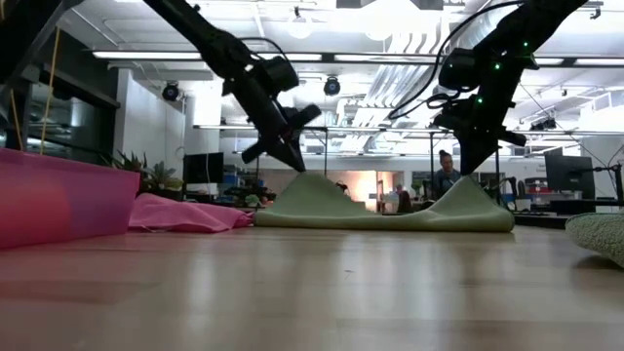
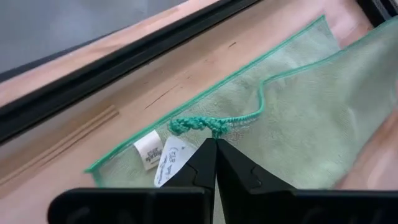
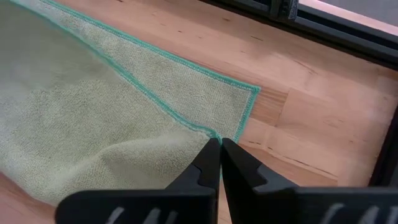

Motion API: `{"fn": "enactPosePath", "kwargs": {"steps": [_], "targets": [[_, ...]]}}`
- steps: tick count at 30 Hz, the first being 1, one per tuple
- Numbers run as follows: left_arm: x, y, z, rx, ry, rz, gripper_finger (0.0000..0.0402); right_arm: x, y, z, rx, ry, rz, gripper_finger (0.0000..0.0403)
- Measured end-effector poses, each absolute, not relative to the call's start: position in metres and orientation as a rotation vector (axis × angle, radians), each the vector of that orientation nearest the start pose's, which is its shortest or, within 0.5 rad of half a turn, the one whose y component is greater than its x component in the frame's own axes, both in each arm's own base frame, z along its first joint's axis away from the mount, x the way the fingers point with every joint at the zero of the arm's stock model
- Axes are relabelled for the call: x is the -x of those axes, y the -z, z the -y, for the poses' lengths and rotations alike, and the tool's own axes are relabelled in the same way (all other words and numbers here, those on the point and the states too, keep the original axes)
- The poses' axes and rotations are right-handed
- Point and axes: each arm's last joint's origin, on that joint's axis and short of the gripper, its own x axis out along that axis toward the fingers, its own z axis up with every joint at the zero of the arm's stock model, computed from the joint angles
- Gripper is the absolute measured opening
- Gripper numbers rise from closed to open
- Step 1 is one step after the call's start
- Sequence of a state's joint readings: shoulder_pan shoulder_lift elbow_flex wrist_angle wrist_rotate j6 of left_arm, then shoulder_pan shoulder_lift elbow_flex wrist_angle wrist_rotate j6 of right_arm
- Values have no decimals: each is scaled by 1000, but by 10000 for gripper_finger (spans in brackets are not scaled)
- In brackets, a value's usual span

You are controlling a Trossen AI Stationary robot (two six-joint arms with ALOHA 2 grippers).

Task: Fold microfiber towels
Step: Fold the top green microfiber towel

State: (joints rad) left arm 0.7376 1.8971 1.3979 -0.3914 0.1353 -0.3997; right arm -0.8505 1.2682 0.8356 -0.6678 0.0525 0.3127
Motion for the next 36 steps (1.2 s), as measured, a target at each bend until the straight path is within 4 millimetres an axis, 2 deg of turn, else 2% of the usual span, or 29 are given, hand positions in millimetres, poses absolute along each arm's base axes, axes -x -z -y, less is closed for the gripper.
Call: {"fn": "enactPosePath", "kwargs": {"steps": [6, 10, 20, 29, 36], "targets": [[-289, -239, -260, 681, -822, -760, 0, -153, -222, 177, -701, 976, -908, 0], [-281, -242, -258, 632, -926, -811, 0, -155, -223, 178, -715, 1015, -866, 0], [-284, -214, -239, 607, -999, -862, 0, -156, -222, 182, -670, 1099, -862, 0], [-287, -196, -226, 571, -1087, -844, 0, -168, -201, 193, -641, 1136, -910, 0], [-291, -187, -221, 543, -1102, -792, 0, -171, -190, 196, -659, 1164, -943, 0]]}}
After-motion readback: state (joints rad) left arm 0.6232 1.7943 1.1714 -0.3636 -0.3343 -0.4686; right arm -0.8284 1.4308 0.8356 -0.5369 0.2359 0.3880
